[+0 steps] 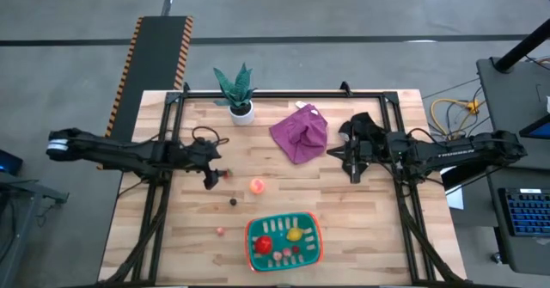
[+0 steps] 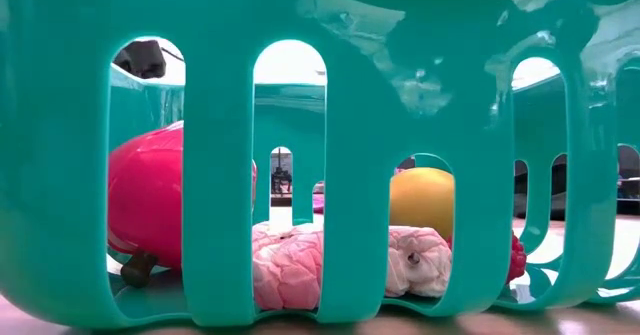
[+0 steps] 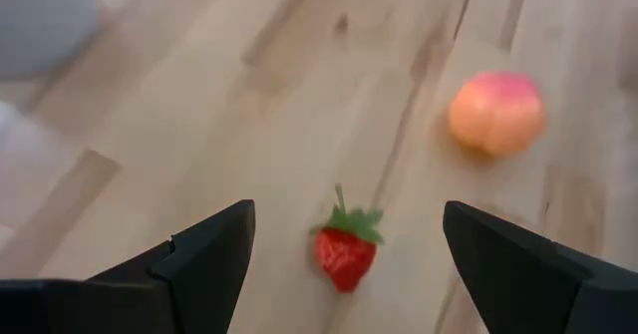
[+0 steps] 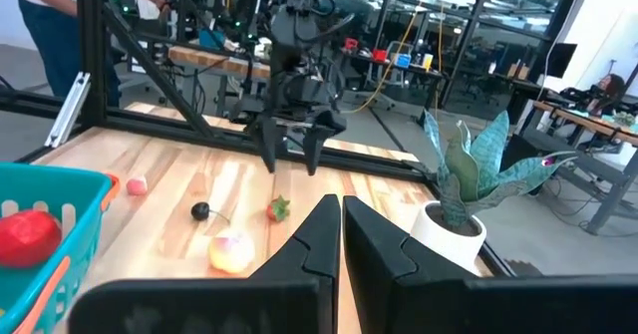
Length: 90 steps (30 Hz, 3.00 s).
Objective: Pick and placing Produce into tupperware
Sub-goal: Put the red strawberry into the green basket
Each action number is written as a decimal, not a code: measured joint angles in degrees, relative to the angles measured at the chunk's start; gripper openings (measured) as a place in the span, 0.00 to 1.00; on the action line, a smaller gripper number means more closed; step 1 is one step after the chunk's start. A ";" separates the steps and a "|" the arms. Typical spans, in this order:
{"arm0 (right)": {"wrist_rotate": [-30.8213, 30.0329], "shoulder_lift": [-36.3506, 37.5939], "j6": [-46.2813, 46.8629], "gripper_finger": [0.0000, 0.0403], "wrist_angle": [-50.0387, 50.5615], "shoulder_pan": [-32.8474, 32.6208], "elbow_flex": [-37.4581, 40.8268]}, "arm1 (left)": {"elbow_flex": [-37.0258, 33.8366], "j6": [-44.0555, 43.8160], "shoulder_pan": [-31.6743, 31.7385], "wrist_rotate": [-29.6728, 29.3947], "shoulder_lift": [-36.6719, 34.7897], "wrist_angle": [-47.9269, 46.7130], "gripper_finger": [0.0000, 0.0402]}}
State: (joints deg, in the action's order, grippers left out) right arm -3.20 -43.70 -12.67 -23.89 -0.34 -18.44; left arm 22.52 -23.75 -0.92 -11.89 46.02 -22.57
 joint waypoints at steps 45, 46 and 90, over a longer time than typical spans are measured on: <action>0.00 0.00 0.02 0.02 1.43 0.00 0.00 | 0.46 1.15 -0.71 1.96 24.86 10.32 0.30; 0.00 0.00 0.02 0.02 1.43 0.00 0.00 | 0.46 1.45 -0.71 2.35 24.79 10.34 0.28; -2.99 1.16 -9.05 0.02 -2.14 0.00 0.00 | 36.56 12.85 -16.21 16.83 34.94 14.62 0.27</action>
State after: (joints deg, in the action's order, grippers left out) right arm -6.20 -42.54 -21.71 -26.02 -0.34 -18.44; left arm 59.08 -10.90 -17.13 4.94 80.97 -7.95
